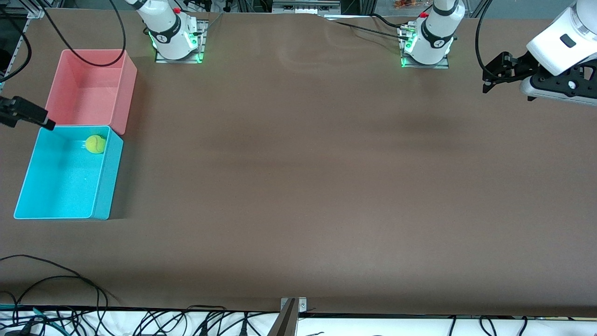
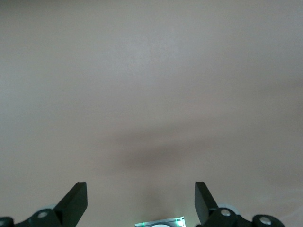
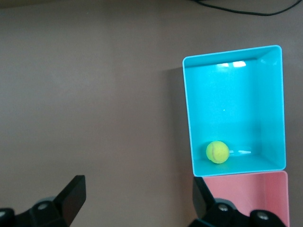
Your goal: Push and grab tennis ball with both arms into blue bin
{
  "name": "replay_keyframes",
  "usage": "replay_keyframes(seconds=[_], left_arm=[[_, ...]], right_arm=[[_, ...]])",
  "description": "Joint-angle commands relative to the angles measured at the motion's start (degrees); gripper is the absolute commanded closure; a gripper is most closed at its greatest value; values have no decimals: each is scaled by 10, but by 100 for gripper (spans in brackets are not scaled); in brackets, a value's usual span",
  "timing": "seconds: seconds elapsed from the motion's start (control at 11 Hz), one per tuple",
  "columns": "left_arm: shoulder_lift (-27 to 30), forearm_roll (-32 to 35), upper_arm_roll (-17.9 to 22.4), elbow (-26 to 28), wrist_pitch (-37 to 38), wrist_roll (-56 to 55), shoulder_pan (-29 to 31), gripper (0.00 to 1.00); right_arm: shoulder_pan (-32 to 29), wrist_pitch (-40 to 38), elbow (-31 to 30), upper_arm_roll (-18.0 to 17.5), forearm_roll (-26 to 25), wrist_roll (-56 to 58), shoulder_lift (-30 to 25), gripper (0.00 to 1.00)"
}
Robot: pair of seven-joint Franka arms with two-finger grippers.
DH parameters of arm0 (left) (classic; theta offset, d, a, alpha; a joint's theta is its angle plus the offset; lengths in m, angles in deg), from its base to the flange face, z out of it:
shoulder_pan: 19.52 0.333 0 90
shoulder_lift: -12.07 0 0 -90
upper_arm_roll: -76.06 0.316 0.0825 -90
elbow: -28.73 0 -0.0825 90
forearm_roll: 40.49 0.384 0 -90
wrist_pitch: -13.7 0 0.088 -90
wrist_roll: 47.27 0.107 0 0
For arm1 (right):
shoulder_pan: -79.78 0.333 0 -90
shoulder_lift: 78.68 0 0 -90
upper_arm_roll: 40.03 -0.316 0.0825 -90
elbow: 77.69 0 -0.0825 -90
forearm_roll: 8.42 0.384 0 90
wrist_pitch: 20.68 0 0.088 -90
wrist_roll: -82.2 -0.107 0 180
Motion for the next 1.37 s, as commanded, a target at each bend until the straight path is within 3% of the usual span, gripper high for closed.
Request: replay_keyframes(seconds=[0.0, 0.27, 1.28], left_arm=[[-6, 8, -1, -18, 14, -7, -2, 0], [-6, 8, -1, -18, 14, -7, -2, 0], [-6, 8, -1, -18, 14, -7, -2, 0]], right_arm=[[14, 17, -44, -8, -5, -29, -43, 0], [12, 23, -75, -11, -7, -54, -68, 0], [3, 17, -81, -43, -45, -61, -78, 0]])
